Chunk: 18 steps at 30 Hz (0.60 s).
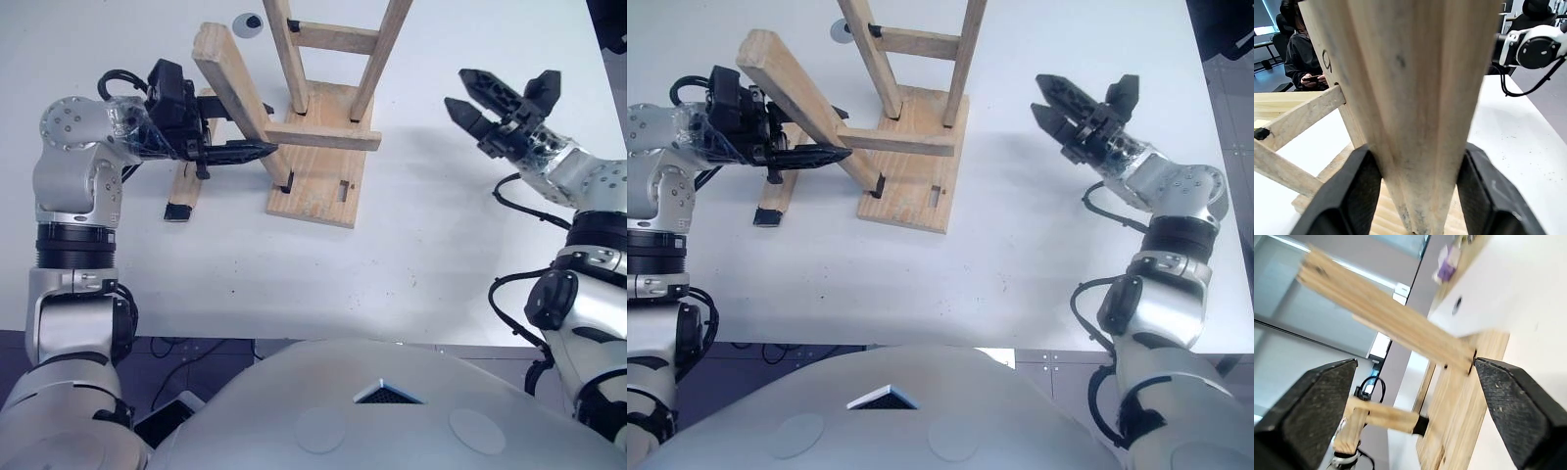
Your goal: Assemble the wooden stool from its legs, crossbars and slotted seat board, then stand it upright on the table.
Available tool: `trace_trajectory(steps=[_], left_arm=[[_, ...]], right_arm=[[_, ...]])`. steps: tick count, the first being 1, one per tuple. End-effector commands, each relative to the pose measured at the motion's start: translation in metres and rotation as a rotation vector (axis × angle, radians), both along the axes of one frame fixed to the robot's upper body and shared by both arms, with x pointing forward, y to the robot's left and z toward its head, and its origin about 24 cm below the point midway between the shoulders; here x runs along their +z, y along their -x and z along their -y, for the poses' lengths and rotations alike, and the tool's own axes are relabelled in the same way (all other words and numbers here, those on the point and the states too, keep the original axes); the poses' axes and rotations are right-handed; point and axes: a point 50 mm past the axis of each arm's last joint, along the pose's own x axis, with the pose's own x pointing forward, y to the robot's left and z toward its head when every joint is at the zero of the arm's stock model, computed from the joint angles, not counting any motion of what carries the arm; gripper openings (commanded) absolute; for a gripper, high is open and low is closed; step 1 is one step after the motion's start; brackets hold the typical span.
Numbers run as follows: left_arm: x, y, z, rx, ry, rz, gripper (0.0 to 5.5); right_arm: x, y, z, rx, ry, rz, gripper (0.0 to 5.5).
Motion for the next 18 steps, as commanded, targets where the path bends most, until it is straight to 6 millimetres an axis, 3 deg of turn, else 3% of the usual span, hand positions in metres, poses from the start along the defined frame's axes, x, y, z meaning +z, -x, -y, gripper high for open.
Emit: trace_trajectory(steps=[1,6,12,18], left_arm=[[-0.038,0.014,-0.014,0.117,-0.201,-0.098,2.09],[-0.06,0.03,-0.014,0.149,-0.28,-0.177,2.09],[-0.056,0.026,-0.008,0.152,-0.315,-0.251,2.09],[-0.041,0.025,0.005,0.14,-0.184,-0.221,2.09]], right_arm=[[0.023,-0.004,0.003,-0.022,-0.034,0.108,4.37],[0.02,0.003,-0.004,-0.016,-0.038,0.117,4.37],[0.014,0.008,-0.011,-0.032,-0.056,0.109,4.37],[0.002,0.011,-0.019,-0.053,-0.054,0.081,4.37]])
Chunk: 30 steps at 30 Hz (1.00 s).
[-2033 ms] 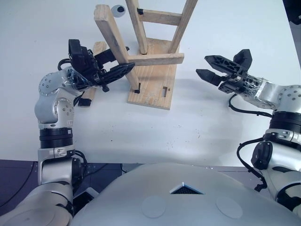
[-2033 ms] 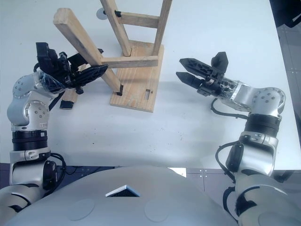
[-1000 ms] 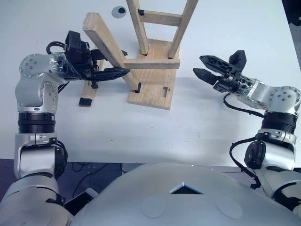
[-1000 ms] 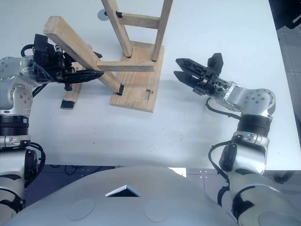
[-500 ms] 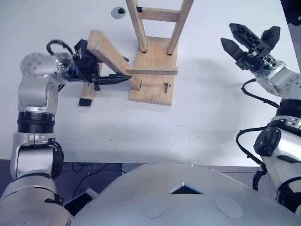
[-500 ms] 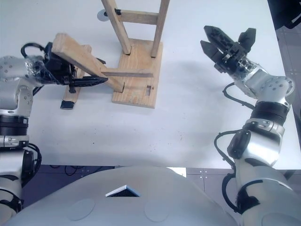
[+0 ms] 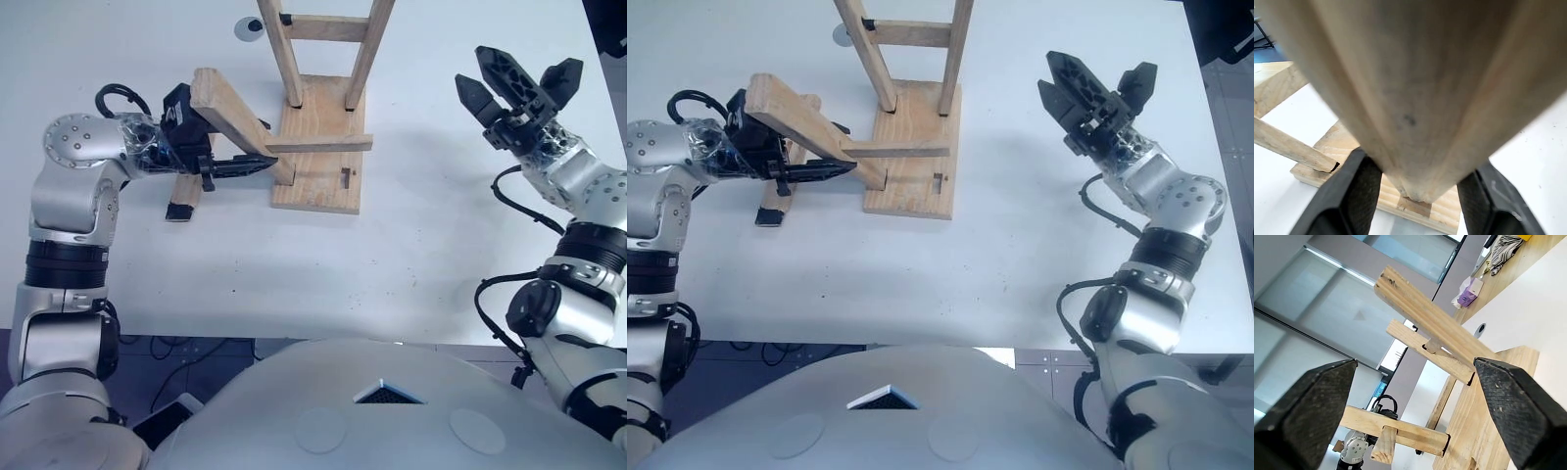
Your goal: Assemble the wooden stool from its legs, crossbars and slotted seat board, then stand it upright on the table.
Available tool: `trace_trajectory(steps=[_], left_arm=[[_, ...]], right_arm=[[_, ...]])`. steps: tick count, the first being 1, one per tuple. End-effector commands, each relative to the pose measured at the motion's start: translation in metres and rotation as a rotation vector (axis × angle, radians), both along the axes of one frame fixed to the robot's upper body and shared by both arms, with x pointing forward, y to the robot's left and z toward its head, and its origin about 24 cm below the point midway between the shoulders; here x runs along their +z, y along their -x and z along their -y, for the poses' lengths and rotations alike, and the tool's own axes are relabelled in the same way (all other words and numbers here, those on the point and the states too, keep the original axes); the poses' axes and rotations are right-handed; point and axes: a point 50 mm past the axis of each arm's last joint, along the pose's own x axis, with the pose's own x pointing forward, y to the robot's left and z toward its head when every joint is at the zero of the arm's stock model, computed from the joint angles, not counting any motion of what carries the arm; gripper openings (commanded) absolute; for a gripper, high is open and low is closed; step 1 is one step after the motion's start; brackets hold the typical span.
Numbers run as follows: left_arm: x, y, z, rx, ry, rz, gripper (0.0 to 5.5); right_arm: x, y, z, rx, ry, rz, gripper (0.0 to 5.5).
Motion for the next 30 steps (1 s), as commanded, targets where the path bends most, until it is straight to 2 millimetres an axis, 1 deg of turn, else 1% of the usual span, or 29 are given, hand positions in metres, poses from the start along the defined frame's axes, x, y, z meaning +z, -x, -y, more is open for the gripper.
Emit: trace_trajectory(steps=[1,5,7,8,9,11,12,14,15,18,19,21,23,25,28,30], left_arm=[[-0.026,0.013,0.002,0.035,-0.028,-0.158,2.09],[-0.022,0.019,0.01,0.01,-0.021,-0.174,2.09],[-0.023,0.021,0.012,0.03,-0.019,-0.182,2.09],[-0.023,0.021,0.011,0.05,-0.017,-0.179,2.46],[-0.022,0.02,0.011,0.063,-0.016,-0.176,2.53],[-0.02,0.019,0.007,0.097,-0.017,-0.168,2.93],[-0.019,0.02,0.005,0.119,-0.005,-0.178,3.02],[-0.021,0.026,-0.002,0.167,0.011,-0.202,3.28],[-0.024,0.03,-0.006,0.202,0.01,-0.212,3.5],[-0.04,0.045,-0.024,0.342,-0.013,-0.239,3.5],[-0.045,0.049,-0.034,0.445,-0.004,-0.241,3.5],[-0.05,0.053,-0.051,0.611,0.019,-0.217,3.5],[-0.051,0.054,-0.061,0.751,0.049,-0.166,3.5],[-0.056,0.054,-0.067,0.891,0.083,-0.127,3.5],[-0.064,0.056,-0.07,1.009,0.085,-0.068,3.5],[-0.068,0.057,-0.075,1.079,0.102,-0.062,3.5]], right_arm=[[-0.006,0.002,-0.005,-0.017,0.009,-0.013,4.37],[-0.011,0.004,-0.009,-0.032,0.002,-0.023,4.37],[-0.013,0.005,-0.01,-0.036,0.002,-0.029,4.37],[-0.014,0.005,-0.01,-0.039,0.002,-0.033,4.37],[-0.015,0.006,-0.01,-0.041,0.002,-0.037,4.37],[-0.016,0.007,-0.01,-0.042,0.004,-0.045,4.37],[-0.017,0.008,-0.01,-0.047,0.006,-0.047,4.37],[-0.02,0.009,-0.008,-0.068,0.009,-0.055,4.37],[-0.021,0.011,-0.007,-0.08,0.007,-0.059,4.37],[-0.026,0.019,-0.005,-0.105,0.004,-0.077,4.37],[-0.028,0.022,-0.004,-0.112,0.004,-0.084,4.37],[-0.03,0.029,0.001,-0.139,0.002,-0.092,4.37],[-0.032,0.034,0.004,-0.165,0.001,-0.101,4.37],[-0.034,0.035,0.003,-0.175,0.01,-0.113,4.37],[-0.034,0.035,0.001,-0.171,0.015,-0.122,4.37],[-0.034,0.035,0.0,-0.174,0.016,-0.125,4.37]])
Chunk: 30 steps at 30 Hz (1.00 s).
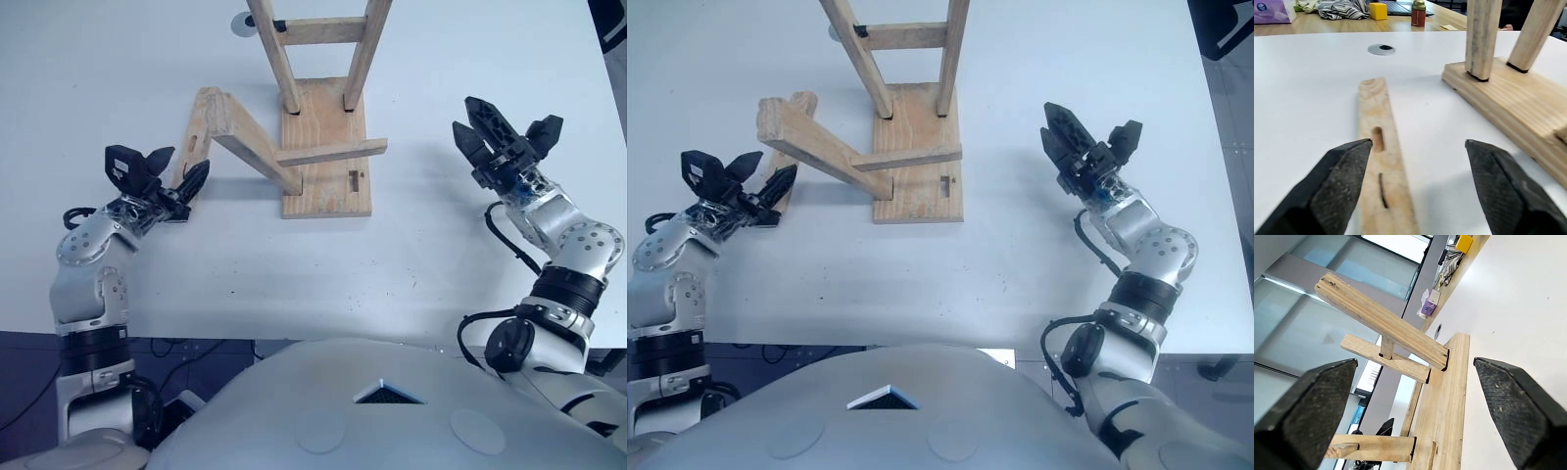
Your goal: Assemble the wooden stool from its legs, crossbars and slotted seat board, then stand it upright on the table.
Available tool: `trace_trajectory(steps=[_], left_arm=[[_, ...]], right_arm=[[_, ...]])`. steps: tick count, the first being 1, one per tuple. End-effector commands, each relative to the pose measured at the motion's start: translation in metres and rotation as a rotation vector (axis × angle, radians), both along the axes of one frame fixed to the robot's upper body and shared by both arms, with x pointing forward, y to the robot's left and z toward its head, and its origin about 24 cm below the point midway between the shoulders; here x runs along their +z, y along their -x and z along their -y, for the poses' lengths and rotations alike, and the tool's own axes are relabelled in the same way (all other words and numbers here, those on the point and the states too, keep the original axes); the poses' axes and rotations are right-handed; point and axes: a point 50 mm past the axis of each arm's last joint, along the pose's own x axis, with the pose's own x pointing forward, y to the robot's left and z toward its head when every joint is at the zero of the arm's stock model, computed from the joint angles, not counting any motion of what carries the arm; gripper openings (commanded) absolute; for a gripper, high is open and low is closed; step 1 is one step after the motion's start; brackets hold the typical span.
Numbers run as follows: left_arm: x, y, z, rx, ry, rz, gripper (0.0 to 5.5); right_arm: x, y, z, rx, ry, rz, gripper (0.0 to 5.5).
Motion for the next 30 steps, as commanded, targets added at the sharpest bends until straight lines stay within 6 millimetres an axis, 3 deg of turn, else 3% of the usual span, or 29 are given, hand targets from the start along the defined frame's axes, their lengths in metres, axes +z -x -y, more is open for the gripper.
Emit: trace_trajectory(steps=[1,8,17,25,30], left_arm=[[-0.008,0.003,-0.012,0.133,0.005,0.003,3.5],[-0.023,0.007,-0.011,0.131,0.031,-0.115,3.5],[-0.016,0.011,-0.009,0.069,-0.013,-0.204,3.5],[-0.009,0.008,-0.005,0.016,-0.163,-0.366,2.17],[-0.011,0.001,-0.001,-0.057,-0.258,-0.328,2.05]], right_arm=[[0.002,0.0,0.0,-0.009,0.0,0.003,4.37],[-0.002,-0.001,0.0,-0.015,0.001,-0.018,4.37],[-0.007,0.007,-0.002,-0.025,0.001,-0.046,4.37],[-0.01,0.006,-0.005,-0.043,-0.027,-0.062,4.37],[-0.007,0.003,-0.006,-0.062,-0.045,-0.05,4.37]])
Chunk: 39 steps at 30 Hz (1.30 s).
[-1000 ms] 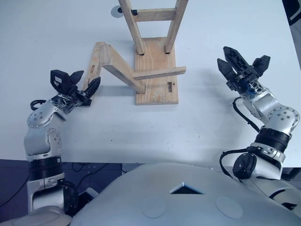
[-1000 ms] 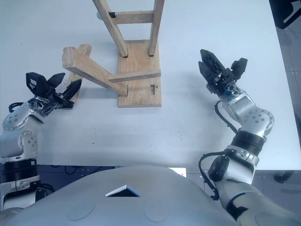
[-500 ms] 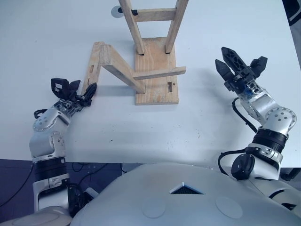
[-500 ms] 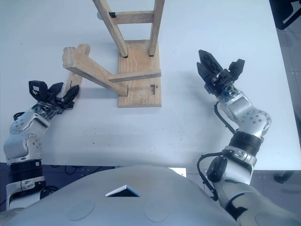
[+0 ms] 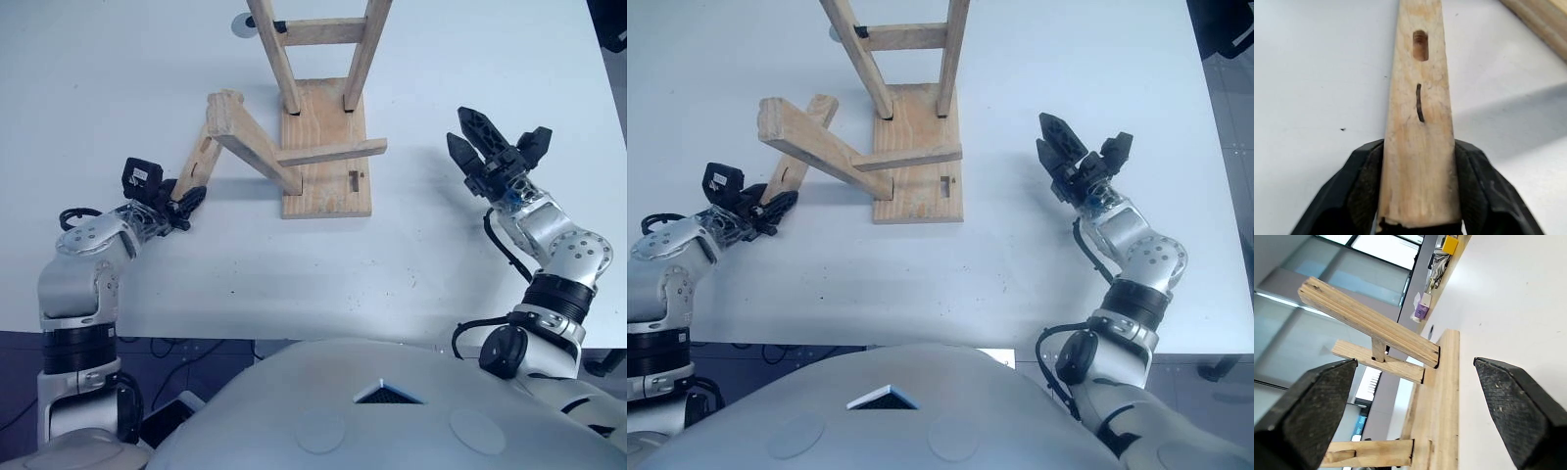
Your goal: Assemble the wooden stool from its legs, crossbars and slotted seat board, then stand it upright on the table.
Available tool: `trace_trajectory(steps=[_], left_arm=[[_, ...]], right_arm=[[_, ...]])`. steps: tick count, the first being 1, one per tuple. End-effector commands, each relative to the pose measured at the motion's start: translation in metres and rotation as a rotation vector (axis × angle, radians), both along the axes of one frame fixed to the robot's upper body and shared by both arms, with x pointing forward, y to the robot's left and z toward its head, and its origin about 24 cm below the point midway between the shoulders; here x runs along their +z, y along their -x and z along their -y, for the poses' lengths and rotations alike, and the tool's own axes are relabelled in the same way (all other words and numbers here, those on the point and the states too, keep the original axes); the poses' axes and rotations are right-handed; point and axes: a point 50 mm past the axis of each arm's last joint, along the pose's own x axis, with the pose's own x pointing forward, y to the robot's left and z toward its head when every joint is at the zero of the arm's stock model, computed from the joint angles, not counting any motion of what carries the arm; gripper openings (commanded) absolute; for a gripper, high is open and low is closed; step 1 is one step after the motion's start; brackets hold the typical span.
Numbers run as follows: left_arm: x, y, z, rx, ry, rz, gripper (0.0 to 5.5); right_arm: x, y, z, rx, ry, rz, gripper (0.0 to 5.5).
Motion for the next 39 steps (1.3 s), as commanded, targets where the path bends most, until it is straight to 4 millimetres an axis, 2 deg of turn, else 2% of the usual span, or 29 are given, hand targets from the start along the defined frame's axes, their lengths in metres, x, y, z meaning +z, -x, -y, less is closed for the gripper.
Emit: trace_trajectory(steps=[1,4,5,8,10,12,14,17,21,25,33,39], left_arm=[[-0.006,-0.008,0.006,-0.073,-0.06,0.027,2.05],[0.024,-0.041,-0.002,-0.027,0.027,0.239,2.05],[0.041,-0.054,-0.006,-0.011,0.112,0.305,2.05],[0.092,-0.081,-0.016,-0.005,0.359,0.463,2.05],[0.134,-0.092,-0.016,-0.102,0.563,0.541,2.05],[0.16,-0.096,-0.003,-0.236,0.725,0.526,2.05],[0.175,-0.098,0.022,-0.392,0.87,0.457,2.04],[0.175,-0.097,0.063,-0.631,1.0,0.314,2.04],[0.16,-0.095,0.091,-0.752,1.041,0.196,2.04],[0.159,-0.093,0.098,-0.789,1.051,0.168,2.04],[0.158,-0.088,0.103,-0.836,1.073,0.129,2.04],[0.163,-0.083,0.105,-0.867,1.144,0.123,2.04]], right_arm=[[0.005,-0.006,-0.002,-0.017,-0.001,0.018,4.37],[0.023,-0.015,0.004,-0.042,0.049,0.097,4.37],[0.034,-0.02,0.005,-0.058,0.08,0.143,4.37],[0.079,-0.031,-0.003,-0.051,0.119,0.332,4.37],[0.115,-0.04,-0.017,-0.018,0.198,0.509,4.37],[0.146,-0.048,-0.036,0.064,0.234,0.66,4.37],[0.171,-0.055,-0.059,0.163,0.212,0.767,4.37],[0.181,-0.068,-0.088,0.326,0.099,0.768,4.37],[0.193,-0.077,-0.12,0.432,-0.036,0.754,4.37],[0.195,-0.076,-0.136,0.515,-0.081,0.739,4.37],[0.188,-0.075,-0.139,0.545,-0.099,0.717,4.37],[0.189,-0.074,-0.136,0.567,-0.117,0.728,3.38]])
